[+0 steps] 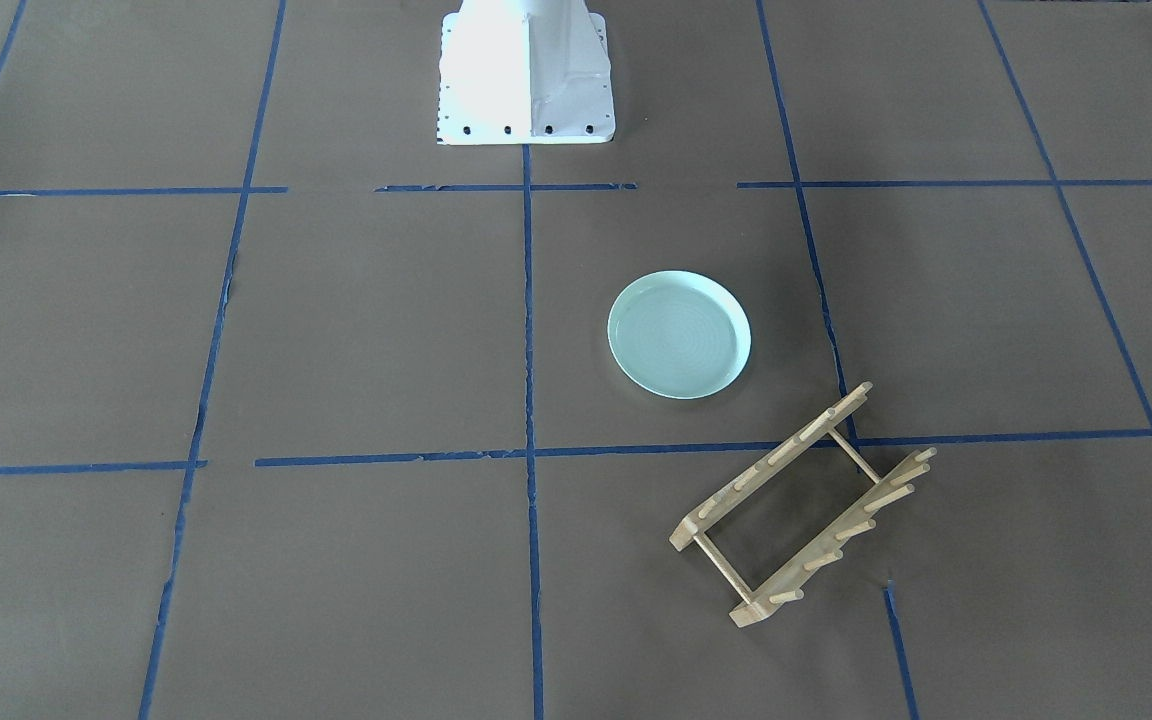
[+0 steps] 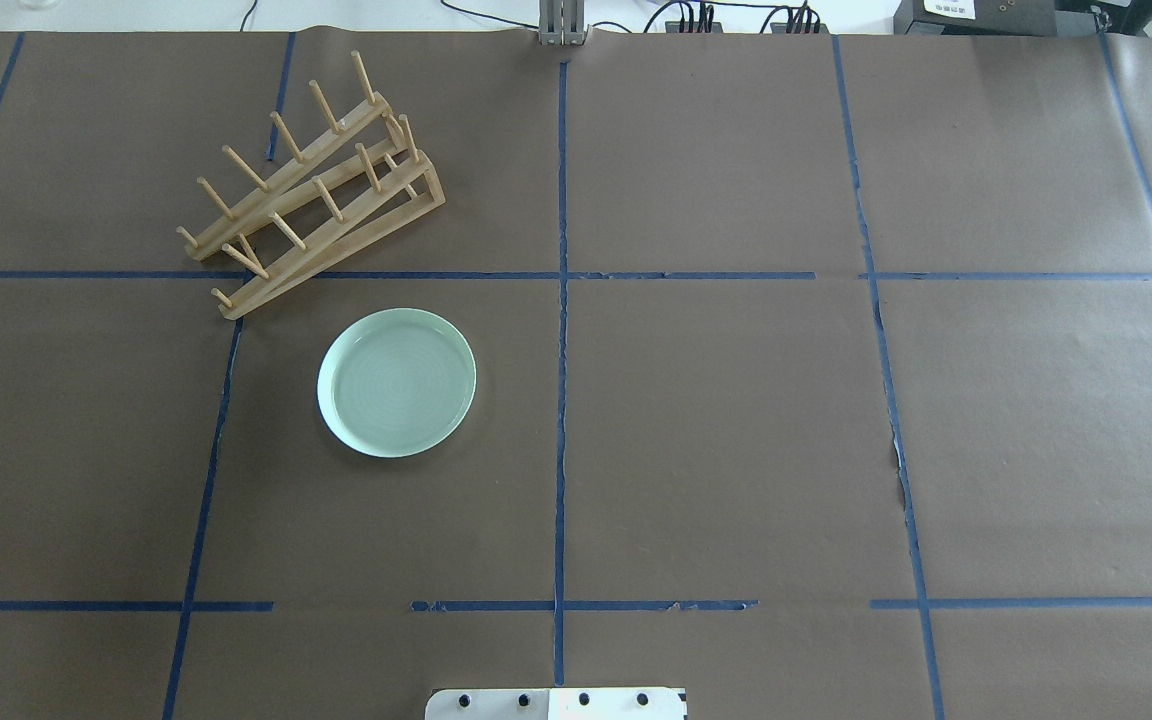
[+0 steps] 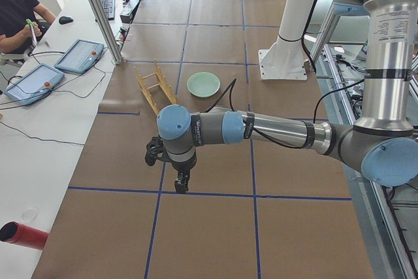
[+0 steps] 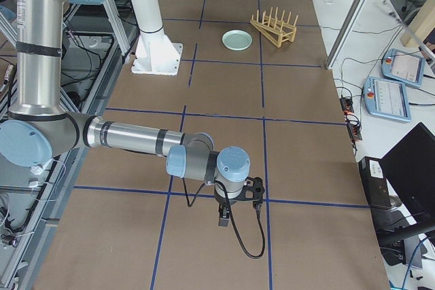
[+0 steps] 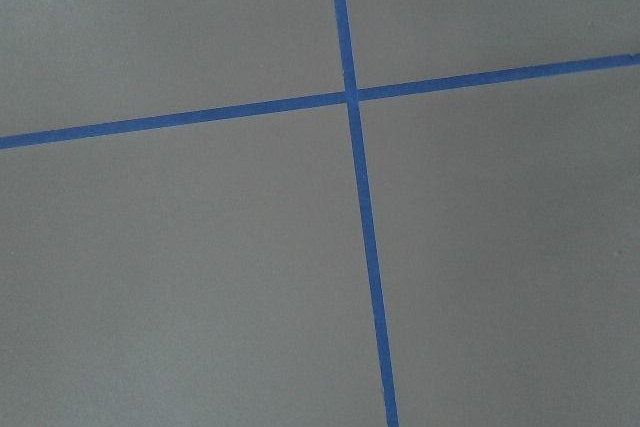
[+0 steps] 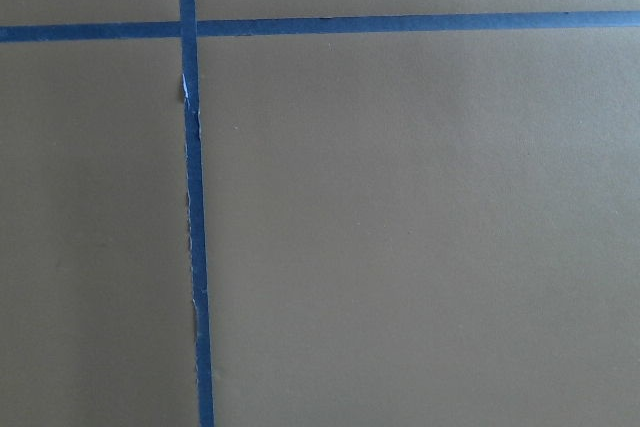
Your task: Place plate on rack
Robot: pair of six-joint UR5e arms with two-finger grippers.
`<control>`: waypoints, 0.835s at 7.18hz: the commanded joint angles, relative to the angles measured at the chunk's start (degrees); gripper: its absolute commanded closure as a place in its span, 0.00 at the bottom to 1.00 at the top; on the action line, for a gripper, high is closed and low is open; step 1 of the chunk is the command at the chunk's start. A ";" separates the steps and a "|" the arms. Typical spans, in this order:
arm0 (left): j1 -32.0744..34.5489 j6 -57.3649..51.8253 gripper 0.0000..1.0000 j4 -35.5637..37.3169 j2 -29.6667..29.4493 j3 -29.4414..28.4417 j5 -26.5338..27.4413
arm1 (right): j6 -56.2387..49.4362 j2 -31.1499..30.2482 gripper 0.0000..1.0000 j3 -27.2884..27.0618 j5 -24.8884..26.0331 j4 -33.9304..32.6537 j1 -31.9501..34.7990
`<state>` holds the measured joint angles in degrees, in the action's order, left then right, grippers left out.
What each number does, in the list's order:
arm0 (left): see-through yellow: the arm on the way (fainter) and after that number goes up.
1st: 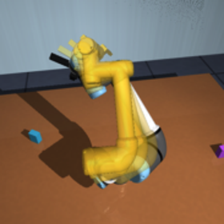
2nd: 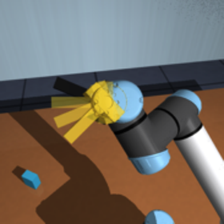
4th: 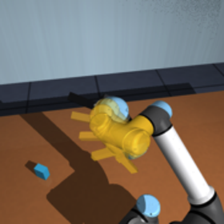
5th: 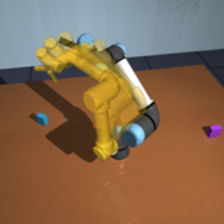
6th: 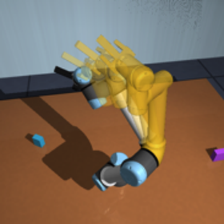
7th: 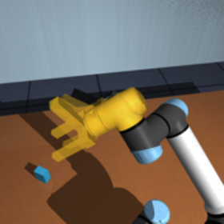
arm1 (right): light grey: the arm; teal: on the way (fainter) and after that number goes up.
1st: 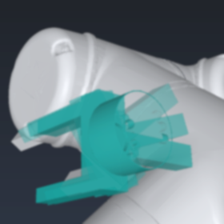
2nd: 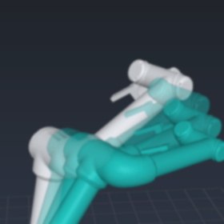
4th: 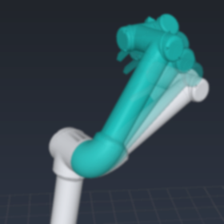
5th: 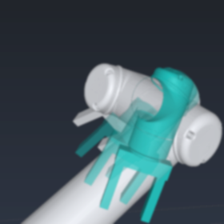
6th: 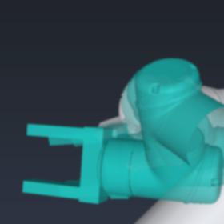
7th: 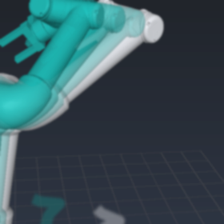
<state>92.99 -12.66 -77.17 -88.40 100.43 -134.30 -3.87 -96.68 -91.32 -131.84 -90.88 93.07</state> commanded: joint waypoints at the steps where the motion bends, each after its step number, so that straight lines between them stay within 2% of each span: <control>1: 0.09 0.00 0.00 0.18 -0.10 0.29 -0.09 | 0.00 -0.09 0.00 0.00 0.00 0.00 0.00; 4: 0.09 0.53 0.00 -0.87 -0.72 -0.49 0.09 | 0.00 0.00 0.00 0.00 0.00 0.00 0.00; 6: -0.09 0.96 0.00 -4.20 -0.63 0.21 -0.17 | 0.00 0.00 0.00 0.00 0.00 0.00 0.00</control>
<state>93.03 -12.10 -79.54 -88.87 100.43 -134.31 -3.87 -96.68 -91.32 -131.84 -90.88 93.08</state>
